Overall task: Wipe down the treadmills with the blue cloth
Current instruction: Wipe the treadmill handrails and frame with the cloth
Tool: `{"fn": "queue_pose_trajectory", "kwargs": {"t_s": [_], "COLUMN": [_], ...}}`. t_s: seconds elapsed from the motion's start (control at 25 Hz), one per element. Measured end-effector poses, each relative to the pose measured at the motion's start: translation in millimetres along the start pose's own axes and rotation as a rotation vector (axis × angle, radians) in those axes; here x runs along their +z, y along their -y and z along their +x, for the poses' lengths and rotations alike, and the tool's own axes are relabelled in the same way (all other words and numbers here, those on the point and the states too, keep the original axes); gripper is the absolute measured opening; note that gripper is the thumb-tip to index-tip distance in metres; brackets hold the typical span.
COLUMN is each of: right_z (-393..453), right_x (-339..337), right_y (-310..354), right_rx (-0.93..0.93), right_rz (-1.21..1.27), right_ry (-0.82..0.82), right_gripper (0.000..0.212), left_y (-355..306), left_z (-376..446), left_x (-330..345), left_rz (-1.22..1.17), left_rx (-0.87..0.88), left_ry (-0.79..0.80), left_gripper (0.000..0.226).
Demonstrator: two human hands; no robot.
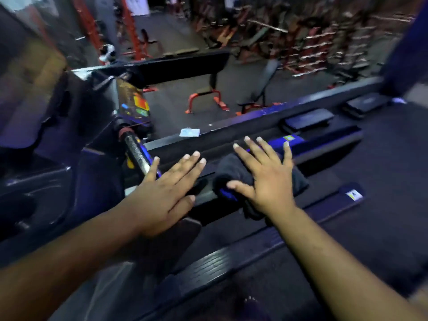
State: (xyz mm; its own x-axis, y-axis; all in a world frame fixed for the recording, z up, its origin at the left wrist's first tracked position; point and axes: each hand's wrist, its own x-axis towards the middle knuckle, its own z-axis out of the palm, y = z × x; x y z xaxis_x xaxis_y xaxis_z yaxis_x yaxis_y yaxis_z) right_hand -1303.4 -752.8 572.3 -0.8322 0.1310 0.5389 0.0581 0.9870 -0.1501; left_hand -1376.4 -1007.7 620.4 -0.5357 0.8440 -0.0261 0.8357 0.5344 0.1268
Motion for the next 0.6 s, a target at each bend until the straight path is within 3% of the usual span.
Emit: {"fn": "queue_pose_trajectory", "kwargs": {"t_s": [0.12,0.28,0.4,0.48,0.56,0.6], "right_z": [-28.0,-56.7,-52.6,-35.8,-23.3,-22.8], "right_x": [28.4,48.0,47.5,38.1,31.4,32.4], "right_y": [73.1,173.9,134.0,97.0,104.6,126.9], "right_rx": [0.474,0.591,0.577,0.743,0.908,0.893], "right_rz": [0.347,0.597,0.478,0.479,0.601,0.642], "right_ry": [-0.245,-0.296,-0.315,-0.344,-0.398,-0.408], "right_gripper": [0.078,0.077,0.072,0.070,0.071,0.070], "left_y": [5.9,13.7,11.8,9.5,8.0,8.9], "left_z": [2.0,6.7,6.0,6.4,9.3,9.9], "left_x": [2.8,2.6,0.9,2.2,4.2,4.3], "left_rz": [-0.251,-0.572,-0.519,-0.373,-0.366,-0.449], "left_rx": [0.093,0.091,0.105,0.116,0.107,0.094], "left_ry": [-0.037,-0.078,-0.032,0.002,0.009,-0.006], "left_gripper": [0.072,0.075,0.078,0.079,0.082,0.083]}}
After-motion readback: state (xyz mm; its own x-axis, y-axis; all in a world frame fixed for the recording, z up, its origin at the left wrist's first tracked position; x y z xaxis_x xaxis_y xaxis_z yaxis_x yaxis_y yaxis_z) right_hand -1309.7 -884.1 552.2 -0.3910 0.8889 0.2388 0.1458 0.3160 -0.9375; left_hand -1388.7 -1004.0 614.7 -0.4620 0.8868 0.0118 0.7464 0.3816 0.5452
